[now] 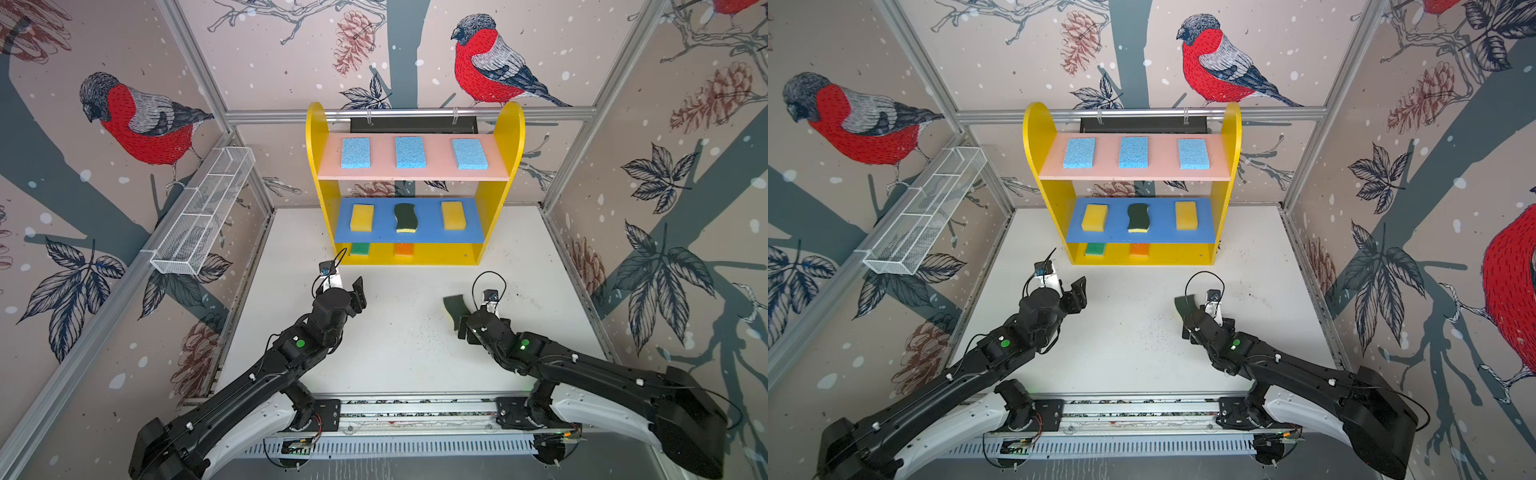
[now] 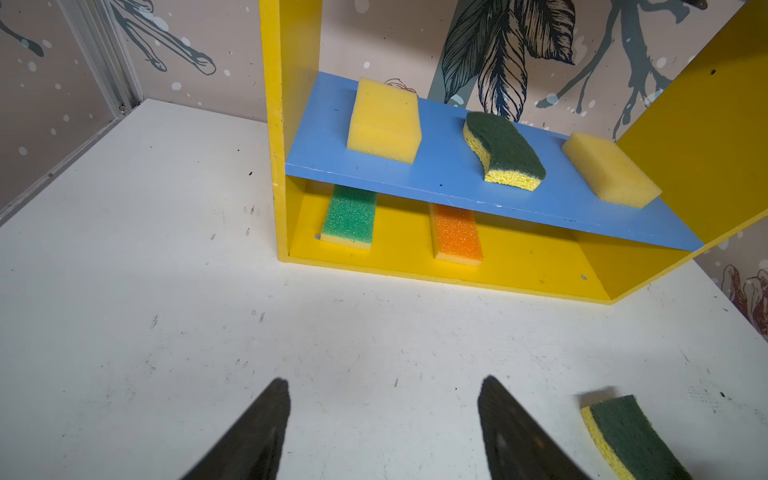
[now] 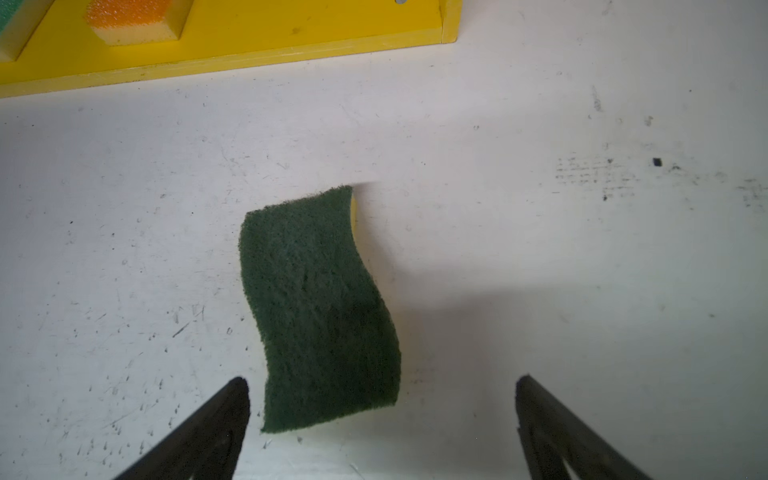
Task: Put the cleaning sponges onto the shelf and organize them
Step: 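Lift the scrub sponge and carry it with the right gripper toward the shelf base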
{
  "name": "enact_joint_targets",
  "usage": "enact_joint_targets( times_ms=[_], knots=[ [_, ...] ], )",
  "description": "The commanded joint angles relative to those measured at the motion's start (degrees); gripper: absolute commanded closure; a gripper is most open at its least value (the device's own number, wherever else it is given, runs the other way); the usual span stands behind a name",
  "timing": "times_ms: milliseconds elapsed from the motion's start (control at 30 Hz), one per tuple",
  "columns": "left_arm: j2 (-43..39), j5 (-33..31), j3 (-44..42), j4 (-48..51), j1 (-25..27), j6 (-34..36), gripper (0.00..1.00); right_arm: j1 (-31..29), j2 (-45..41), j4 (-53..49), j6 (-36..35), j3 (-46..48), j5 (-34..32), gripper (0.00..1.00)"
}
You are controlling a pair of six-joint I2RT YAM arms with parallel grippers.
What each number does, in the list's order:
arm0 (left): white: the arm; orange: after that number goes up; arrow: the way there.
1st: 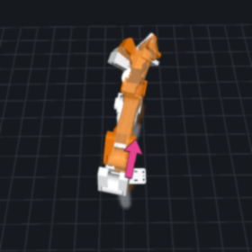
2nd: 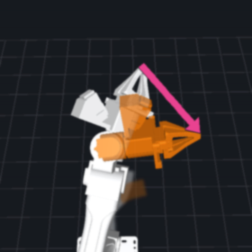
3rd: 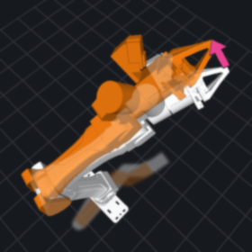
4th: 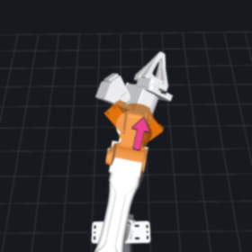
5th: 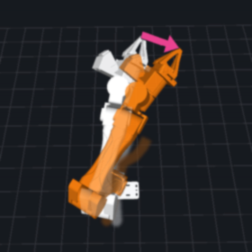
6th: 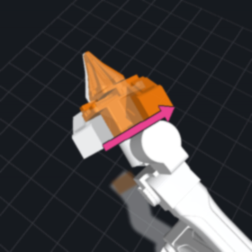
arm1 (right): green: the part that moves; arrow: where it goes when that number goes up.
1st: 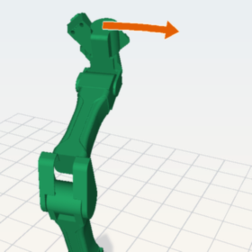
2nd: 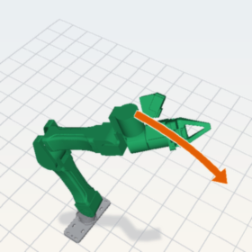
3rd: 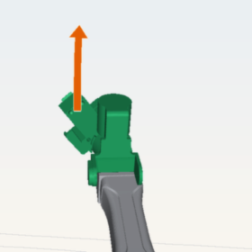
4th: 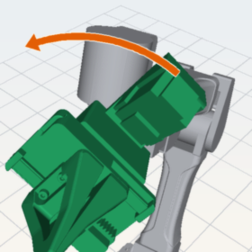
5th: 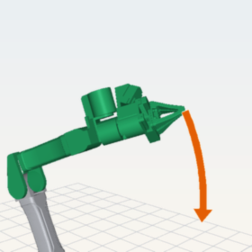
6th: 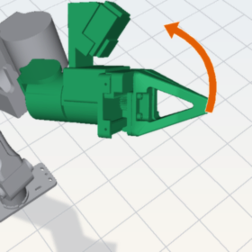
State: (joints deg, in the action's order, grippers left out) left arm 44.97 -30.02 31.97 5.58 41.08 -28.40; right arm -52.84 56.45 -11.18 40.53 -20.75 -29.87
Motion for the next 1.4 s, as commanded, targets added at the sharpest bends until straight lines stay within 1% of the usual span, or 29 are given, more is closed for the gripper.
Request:
enact_joint_targets(
  times_ms=[0,100,267,567,867,1067,1367],
  knots=[
    [-1.39,-1.09,0.01,1.64,-0.02,-1.08,0.27,-0.02,-0.37,4.32,-2.22,0.80,0.62,0.00],
    [-2.31,-1.36,-0.28,2.32,0.03,-1.91,0.26,-0.15,-0.20,6.07,-4.09,1.14,2.52,0.00],
    [-2.87,-1.21,-0.42,2.68,-0.05,-3.00,0.26,-0.03,0.78,6.27,-2.90,1.42,3.24,0.00],
    [-3.42,-0.56,-0.16,3.35,-0.04,-3.63,0.25,-0.77,6.11,7.99,-1.64,0.76,5.95,0.00],
    [-6.71,-0.89,-0.92,5.11,-0.02,-4.04,0.25,-1.14,11.77,10.82,-1.51,-0.61,7.40,0.00],
    [-8.86,-1.10,-1.29,6.51,-0.04,-4.25,0.25,-2.73,15.10,9.95,-0.46,-2.89,3.99,0.00],
    [-10.24,-0.92,-2.69,6.81,-0.06,-4.74,0.25,-4.54,21.32,8.07,1.27,-6.33,1.31,0.07]
  ],
)
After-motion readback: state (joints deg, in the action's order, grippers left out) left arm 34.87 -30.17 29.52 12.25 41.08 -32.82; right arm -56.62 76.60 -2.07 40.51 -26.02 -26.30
